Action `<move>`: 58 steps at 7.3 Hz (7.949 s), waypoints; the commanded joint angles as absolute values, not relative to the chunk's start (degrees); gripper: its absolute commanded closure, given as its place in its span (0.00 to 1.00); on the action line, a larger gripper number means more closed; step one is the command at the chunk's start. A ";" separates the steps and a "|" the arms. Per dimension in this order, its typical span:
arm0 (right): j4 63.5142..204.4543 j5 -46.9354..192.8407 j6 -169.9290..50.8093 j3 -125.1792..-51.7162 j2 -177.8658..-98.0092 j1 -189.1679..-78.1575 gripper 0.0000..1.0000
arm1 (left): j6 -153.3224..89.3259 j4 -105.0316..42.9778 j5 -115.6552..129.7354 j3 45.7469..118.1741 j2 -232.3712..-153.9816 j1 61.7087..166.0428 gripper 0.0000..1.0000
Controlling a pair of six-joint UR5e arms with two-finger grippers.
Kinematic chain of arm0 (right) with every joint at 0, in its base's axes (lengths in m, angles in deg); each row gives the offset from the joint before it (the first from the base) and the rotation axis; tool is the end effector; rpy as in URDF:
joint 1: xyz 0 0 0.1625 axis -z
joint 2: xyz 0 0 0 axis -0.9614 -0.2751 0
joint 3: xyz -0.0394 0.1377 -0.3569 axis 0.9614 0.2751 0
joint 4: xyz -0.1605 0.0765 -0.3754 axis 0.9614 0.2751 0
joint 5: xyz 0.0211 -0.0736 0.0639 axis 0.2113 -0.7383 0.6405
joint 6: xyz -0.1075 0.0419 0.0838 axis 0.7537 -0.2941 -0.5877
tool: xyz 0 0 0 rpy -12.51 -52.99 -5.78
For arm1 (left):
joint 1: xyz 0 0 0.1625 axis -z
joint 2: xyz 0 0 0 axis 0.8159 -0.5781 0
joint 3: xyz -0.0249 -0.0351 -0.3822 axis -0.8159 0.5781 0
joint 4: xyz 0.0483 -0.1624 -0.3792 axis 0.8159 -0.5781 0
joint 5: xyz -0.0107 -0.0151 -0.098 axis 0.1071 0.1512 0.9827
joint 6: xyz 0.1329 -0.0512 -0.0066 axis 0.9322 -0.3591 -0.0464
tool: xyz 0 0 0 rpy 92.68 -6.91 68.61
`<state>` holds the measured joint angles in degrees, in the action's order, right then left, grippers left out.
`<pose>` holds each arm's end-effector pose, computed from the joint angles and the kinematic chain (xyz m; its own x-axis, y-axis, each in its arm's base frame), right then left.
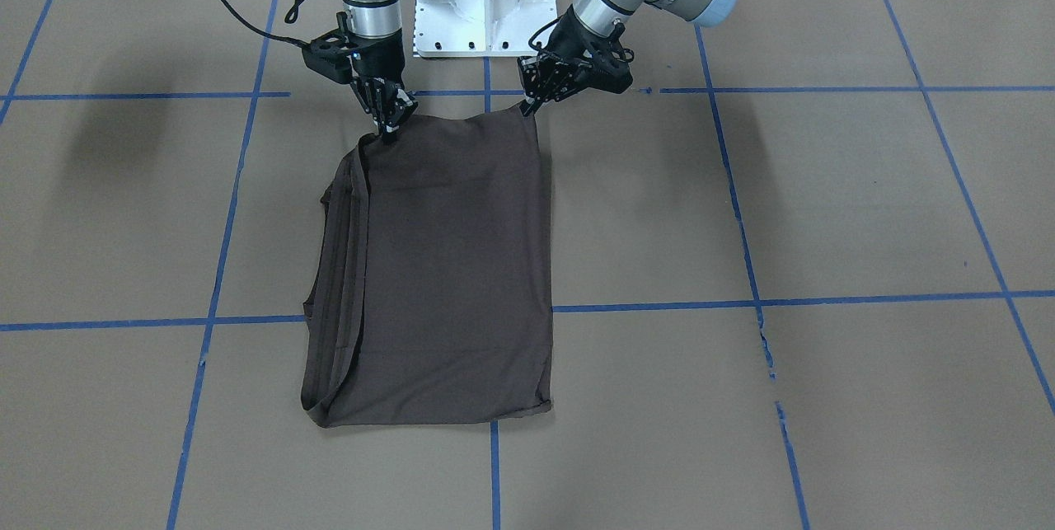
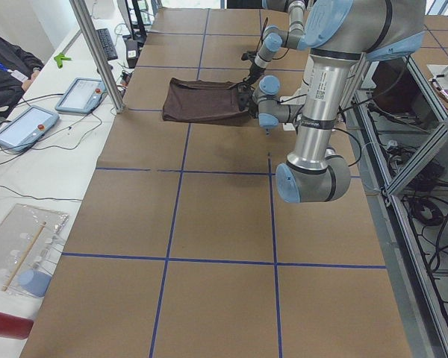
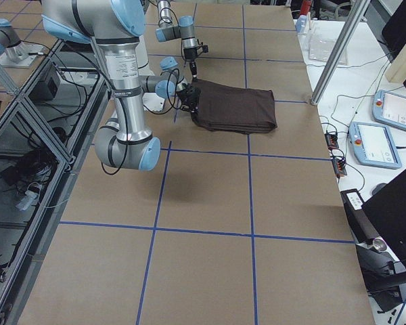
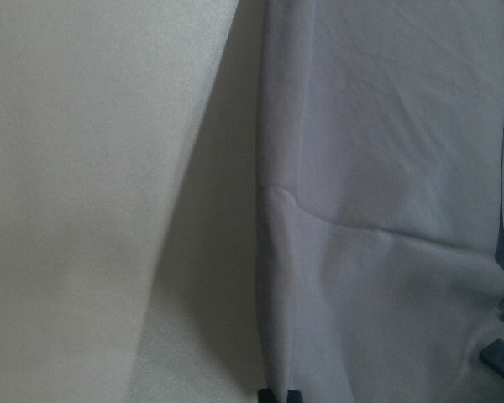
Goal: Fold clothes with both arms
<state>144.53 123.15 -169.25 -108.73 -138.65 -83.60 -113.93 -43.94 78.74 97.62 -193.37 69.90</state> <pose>-0.5476 -0.2691 0.2833 0.3453 0.6314 0.6943 -0.7010 0.6654 -0.2565 0.5552 -0.2808 0.2297 0.2139 -0.1783 -0.9605 0.2358 0.9635 -0.1264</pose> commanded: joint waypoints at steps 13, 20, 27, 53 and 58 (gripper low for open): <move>151.49 128.33 -162.06 -101.48 -121.58 -95.47 1.00 | -98.83 -9.47 85.44 105.10 -200.48 84.38 1.00; 142.49 128.59 -148.49 -89.68 -118.85 -97.49 0.00 | -95.52 -13.10 85.09 99.71 -200.48 84.39 0.01; 142.67 134.57 -138.98 -93.19 -118.93 -98.55 0.00 | -86.17 -13.80 85.53 97.78 -199.51 88.71 0.00; 142.40 134.30 -135.08 -94.24 -120.78 -98.38 0.00 | -95.94 -16.22 85.53 99.61 -196.87 78.58 1.00; 142.32 134.39 -134.99 -94.24 -121.04 -98.38 0.00 | -87.93 -14.41 85.70 87.19 -204.05 90.44 1.00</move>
<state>142.38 134.39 -135.00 -94.24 -121.01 -98.38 -88.37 -14.05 85.76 92.48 -200.97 88.89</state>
